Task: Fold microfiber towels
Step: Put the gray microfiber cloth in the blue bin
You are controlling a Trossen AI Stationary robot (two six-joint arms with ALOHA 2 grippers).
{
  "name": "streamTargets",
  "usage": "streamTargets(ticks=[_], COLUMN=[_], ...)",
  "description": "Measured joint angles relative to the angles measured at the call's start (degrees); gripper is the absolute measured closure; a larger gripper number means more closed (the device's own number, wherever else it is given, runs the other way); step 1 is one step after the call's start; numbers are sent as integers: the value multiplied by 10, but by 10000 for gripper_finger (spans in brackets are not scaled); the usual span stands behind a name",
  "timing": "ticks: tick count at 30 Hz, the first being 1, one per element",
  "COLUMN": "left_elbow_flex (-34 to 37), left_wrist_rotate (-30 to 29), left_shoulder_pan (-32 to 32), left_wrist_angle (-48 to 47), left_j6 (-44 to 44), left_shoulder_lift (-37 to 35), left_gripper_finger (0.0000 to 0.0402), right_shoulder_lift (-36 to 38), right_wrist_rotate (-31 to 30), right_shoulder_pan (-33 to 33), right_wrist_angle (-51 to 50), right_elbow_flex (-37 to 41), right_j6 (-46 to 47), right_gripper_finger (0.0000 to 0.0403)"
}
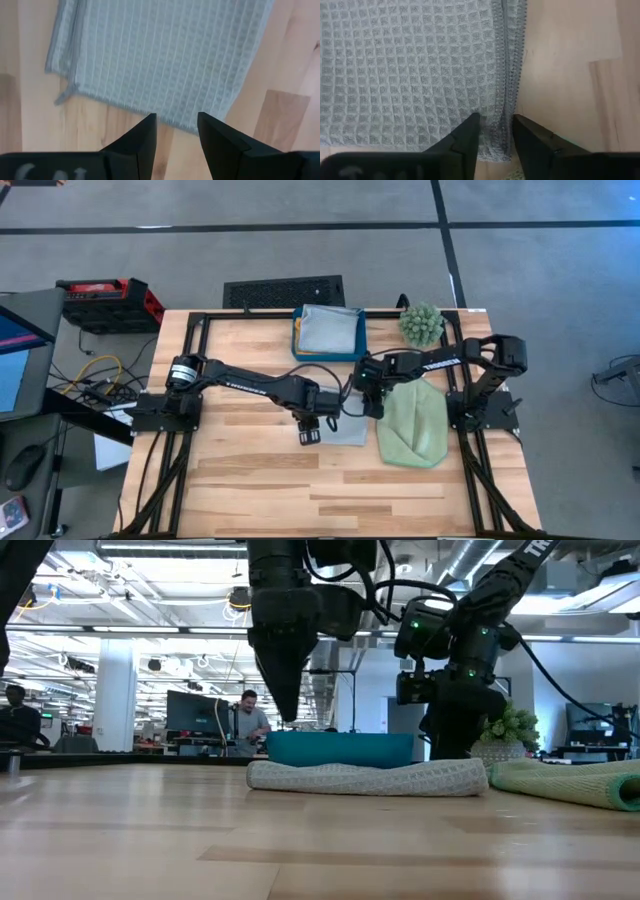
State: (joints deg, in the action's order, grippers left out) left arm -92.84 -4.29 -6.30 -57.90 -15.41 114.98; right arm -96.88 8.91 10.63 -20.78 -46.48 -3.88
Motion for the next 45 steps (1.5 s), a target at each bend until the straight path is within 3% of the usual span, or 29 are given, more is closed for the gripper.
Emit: streamTargets(ticks=[3, 9, 14, 17, 24, 35, 45], left_elbow_flex=[0, 24, 33, 33, 33, 33, 31], left_wrist_rotate=[0, 3, 0, 6, 58, 154, 159], left_shoulder_pan=[0, 12, 43, 67, 133, 169, 173], left_wrist_angle=[-15, -15, 18, 46, 119, 193, 234], left_j6=[-13, -3, 77, 146, 287, 379, 397], left_shoulder_lift=[0, 0, -1, -1, 5, 28, 49], left_gripper_finger=[265, 265, 265, 265, 265, 265, 265], right_shoulder_lift=[0, 5, 23, 37, 43, 43, 44], right_wrist_rotate=[0, 5, -5, -4, -11, -45, -45], right_shoulder_pan=[-1, -3, -17, -32, -73, -90, -96], right_wrist_angle=[2, 9, 8, 10, 13, 19, -2], right_elbow_flex=[0, 1, 3, 3, 2, -3, -44], right_j6=[-3, -12, -26, -37, -68, -107, -151], right_gripper_finger=[283, 388, 378, 392, 389, 390, 390])
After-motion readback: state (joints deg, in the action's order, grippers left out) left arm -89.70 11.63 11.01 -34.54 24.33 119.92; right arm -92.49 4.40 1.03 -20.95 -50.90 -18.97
